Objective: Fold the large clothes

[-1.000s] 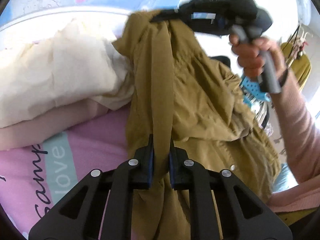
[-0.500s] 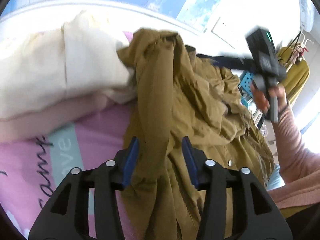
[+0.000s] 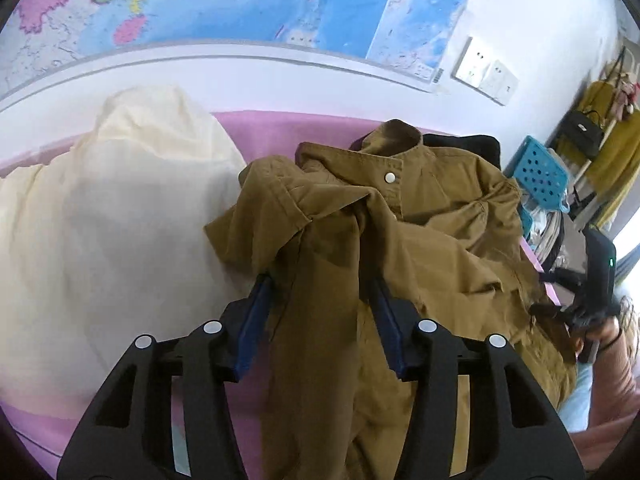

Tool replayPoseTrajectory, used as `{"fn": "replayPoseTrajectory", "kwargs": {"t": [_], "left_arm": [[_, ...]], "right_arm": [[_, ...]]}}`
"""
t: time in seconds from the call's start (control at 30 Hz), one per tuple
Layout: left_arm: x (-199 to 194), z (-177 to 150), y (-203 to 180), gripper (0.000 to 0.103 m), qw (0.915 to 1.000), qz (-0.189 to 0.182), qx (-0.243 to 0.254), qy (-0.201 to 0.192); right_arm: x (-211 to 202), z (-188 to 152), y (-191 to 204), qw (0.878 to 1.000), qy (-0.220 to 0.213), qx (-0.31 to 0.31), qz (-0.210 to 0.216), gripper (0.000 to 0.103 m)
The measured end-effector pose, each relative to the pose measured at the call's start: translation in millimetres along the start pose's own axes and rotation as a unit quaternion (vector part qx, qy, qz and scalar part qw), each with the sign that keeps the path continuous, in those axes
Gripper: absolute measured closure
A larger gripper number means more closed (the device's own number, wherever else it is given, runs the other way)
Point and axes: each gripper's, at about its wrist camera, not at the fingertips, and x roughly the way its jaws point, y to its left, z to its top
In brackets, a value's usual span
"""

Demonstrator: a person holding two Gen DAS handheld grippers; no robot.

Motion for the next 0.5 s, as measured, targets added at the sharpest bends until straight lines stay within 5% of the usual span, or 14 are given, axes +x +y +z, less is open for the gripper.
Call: {"fn": "replayPoseTrajectory", "kwargs": {"t": [0.07, 0.1, 0.17, 0.37, 0.5], "left_arm": [[0.4, 4.4, -0.4, 0.060, 0.9999, 0.009, -0.001, -0.005], [-1.6, 6.4, 0.1, 0.061, 0.9999, 0.011, -0.004, -0.007], [-9.6, 10.4, 3.2, 0.066, 0.9998, 0.007, -0.011, -0.016], [-15.1, 22.3, 5.1, 0.062, 0.9998, 0.007, -0.013, -0.013], [-9.5, 27.9, -5.6, 0.056, 0.9998, 0.006, -0.013, -0.011]], "right_arm": [[2.7, 5.8, 6.0, 1.000, 0.001, 0.007, 0.010, 0.088], [-3.9, 11.2, 5.3, 1.000, -0.012, 0.013, 0.025, 0.093], [-31.6, 22.4, 1.4, 0.996, -0.061, 0.023, 0.059, 0.096], [-138.0, 53.3, -41.9, 0.969, -0.227, 0.068, 0.067, 0.100], [-150.3, 53.8, -60.9, 0.964, -0.233, 0.087, 0.091, 0.100]]}}
